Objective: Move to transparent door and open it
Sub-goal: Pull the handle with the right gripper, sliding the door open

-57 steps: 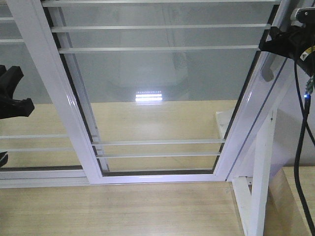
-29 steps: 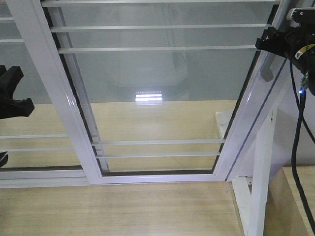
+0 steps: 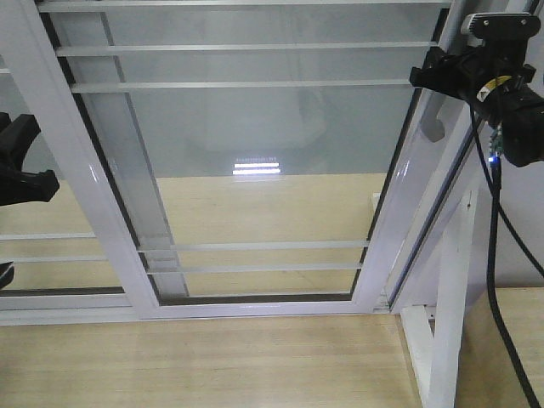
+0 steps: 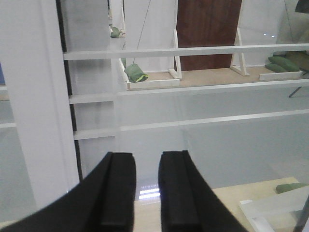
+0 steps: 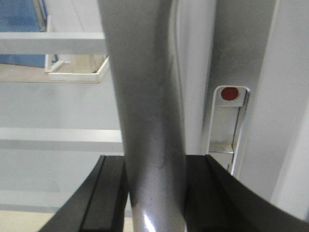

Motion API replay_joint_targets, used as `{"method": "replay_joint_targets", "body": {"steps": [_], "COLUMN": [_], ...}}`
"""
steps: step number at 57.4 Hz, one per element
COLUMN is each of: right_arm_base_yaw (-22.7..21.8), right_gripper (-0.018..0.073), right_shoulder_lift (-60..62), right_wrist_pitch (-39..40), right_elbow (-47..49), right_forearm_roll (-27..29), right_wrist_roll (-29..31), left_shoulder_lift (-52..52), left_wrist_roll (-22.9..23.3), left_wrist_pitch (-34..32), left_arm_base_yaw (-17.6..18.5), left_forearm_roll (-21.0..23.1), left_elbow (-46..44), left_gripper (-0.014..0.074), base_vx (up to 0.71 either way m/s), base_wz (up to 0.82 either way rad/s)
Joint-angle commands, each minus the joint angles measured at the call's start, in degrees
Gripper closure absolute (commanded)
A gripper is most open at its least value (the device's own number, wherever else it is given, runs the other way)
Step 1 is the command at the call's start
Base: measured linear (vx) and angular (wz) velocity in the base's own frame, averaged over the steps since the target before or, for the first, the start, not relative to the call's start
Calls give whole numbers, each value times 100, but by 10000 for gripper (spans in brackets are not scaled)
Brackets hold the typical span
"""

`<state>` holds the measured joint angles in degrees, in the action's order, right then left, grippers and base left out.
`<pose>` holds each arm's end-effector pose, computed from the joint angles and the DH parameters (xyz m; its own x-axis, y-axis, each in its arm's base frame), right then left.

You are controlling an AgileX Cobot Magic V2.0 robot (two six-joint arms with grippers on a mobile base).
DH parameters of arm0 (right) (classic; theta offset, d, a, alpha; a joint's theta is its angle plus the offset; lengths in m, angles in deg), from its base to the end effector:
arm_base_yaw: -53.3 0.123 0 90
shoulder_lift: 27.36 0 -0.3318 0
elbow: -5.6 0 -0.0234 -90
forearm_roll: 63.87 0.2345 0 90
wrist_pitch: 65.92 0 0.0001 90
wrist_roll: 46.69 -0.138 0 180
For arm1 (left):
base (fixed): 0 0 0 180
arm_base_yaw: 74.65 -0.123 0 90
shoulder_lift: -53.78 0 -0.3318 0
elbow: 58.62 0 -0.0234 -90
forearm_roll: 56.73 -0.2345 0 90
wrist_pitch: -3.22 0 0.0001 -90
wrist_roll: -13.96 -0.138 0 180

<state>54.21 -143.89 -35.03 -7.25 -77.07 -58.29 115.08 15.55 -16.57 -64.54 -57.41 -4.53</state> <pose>0.4793 0.0238 0.2672 -0.1597 0.0013 -0.9872 -0.1309 0.9911 0.0225 0.1967 -0.0356 0.3211 -0.0991 0.0008 -0.9951 0.1779 0.9839 -0.0169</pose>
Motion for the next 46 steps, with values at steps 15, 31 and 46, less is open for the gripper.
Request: {"method": "replay_joint_targets", "body": {"steps": [15,31,46], "right_arm_base_yaw": [784,1280,1559], "right_gripper": [226,226,226], "right_shoulder_lift": [305,305,403], "right_wrist_pitch": [570,574,598], "right_elbow": [179,179,138], "right_forearm_roll": [-319,-321,-282], "right_wrist_roll": [0,0,-144], "left_shoulder_lift": [-62,-62,-62], "left_wrist_roll": [54,54,54], "left_wrist_pitch": [-467,-467,-467], "left_arm_base_yaw": [-23,-23,-23], "left_forearm_roll": [25,25,25], "left_elbow": [-154,-154,-154], "left_gripper": [295,295,295], "base_vx": [0,0,0], "base_wz": [0,0,0]}}
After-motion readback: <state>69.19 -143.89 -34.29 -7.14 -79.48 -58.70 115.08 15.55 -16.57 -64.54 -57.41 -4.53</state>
